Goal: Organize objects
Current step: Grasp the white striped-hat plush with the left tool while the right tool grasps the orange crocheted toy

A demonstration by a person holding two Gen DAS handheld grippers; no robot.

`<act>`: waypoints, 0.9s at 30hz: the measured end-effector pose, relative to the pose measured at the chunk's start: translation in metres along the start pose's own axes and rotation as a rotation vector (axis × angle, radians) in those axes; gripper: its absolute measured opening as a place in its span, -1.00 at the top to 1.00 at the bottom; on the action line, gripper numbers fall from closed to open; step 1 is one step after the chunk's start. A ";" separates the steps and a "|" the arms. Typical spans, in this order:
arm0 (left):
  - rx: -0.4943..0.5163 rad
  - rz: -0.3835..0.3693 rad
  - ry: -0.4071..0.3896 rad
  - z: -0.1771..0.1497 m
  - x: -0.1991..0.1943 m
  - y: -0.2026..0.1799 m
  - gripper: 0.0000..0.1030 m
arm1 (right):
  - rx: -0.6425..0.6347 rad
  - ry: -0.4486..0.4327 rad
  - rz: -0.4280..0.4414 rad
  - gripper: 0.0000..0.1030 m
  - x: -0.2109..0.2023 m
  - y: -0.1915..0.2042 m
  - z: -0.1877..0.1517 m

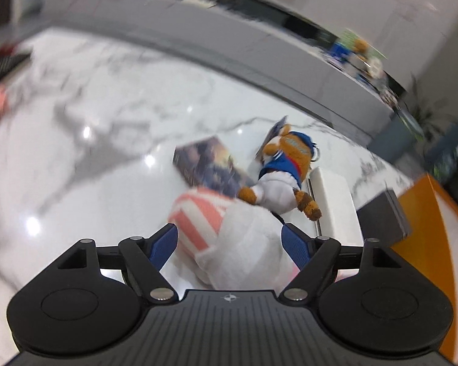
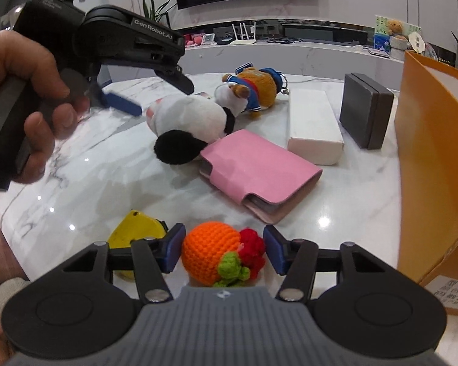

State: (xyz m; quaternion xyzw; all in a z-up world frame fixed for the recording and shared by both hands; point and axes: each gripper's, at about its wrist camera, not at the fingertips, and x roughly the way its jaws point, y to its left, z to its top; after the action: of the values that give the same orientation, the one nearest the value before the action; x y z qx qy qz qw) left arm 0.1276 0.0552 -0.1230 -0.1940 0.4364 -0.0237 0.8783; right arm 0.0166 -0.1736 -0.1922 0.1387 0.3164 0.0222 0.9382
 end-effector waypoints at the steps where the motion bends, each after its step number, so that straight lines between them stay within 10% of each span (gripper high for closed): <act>1: -0.042 0.002 0.009 -0.002 0.004 0.001 -0.76 | 0.003 -0.003 0.002 -0.13 0.000 -0.001 0.000; 13: -0.190 0.040 -0.016 -0.013 0.041 -0.009 -0.92 | -0.063 -0.039 0.002 -0.12 -0.005 -0.006 -0.003; 27: -0.113 -0.023 -0.007 -0.024 0.033 -0.005 -0.71 | -0.056 -0.030 0.002 -0.11 -0.002 -0.012 -0.003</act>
State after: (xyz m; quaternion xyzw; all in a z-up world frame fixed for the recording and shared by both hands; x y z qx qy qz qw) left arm 0.1306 0.0361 -0.1594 -0.2482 0.4315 -0.0082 0.8672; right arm 0.0126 -0.1845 -0.1966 0.1130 0.3012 0.0301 0.9464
